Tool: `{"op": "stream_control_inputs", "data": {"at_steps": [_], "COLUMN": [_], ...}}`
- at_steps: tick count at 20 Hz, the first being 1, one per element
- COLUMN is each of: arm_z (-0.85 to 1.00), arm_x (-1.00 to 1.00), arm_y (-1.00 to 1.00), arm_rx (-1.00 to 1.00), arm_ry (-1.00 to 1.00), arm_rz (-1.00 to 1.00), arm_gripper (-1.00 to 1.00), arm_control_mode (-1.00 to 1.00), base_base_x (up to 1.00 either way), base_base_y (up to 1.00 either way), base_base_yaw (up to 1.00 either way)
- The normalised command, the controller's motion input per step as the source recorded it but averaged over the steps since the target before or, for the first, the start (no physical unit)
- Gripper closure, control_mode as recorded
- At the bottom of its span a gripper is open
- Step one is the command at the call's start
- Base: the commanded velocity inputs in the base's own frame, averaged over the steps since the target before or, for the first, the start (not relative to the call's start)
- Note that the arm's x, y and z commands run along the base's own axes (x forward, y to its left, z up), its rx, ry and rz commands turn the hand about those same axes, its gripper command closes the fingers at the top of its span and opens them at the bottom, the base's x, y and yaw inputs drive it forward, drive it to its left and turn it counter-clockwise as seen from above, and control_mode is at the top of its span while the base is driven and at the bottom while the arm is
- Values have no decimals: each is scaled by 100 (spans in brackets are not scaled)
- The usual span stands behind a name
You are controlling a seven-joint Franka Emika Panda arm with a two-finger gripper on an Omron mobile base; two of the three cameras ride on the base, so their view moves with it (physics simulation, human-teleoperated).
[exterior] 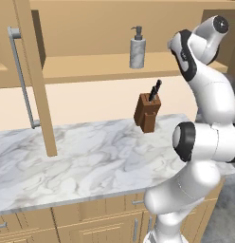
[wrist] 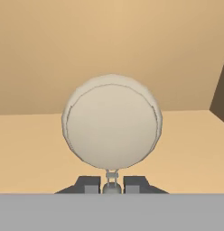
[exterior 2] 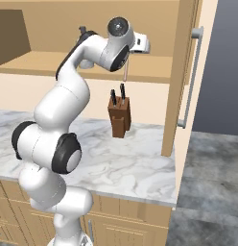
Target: Pick up the dish brush and soap dispenser from the sink, and place them back in the cabinet, and close the cabinet doors.
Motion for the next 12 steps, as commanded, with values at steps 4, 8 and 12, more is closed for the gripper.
{"op": "stream_control_inputs", "data": {"at_steps": [4, 8, 12], "arm_z": [0, 0, 0], "arm_x": [40, 35, 38], "arm_y": [0, 0, 0], "arm_rx": [0, 0, 0], "arm_ry": [0, 0, 0], "arm_rz": [0, 0, 0], "arm_gripper": [100, 100, 100], "arm_control_mode": [-100, -100, -100], "base_base_x": [0, 0, 0], "base_base_y": [0, 0, 0], "base_base_yaw": [0, 0, 0]}}
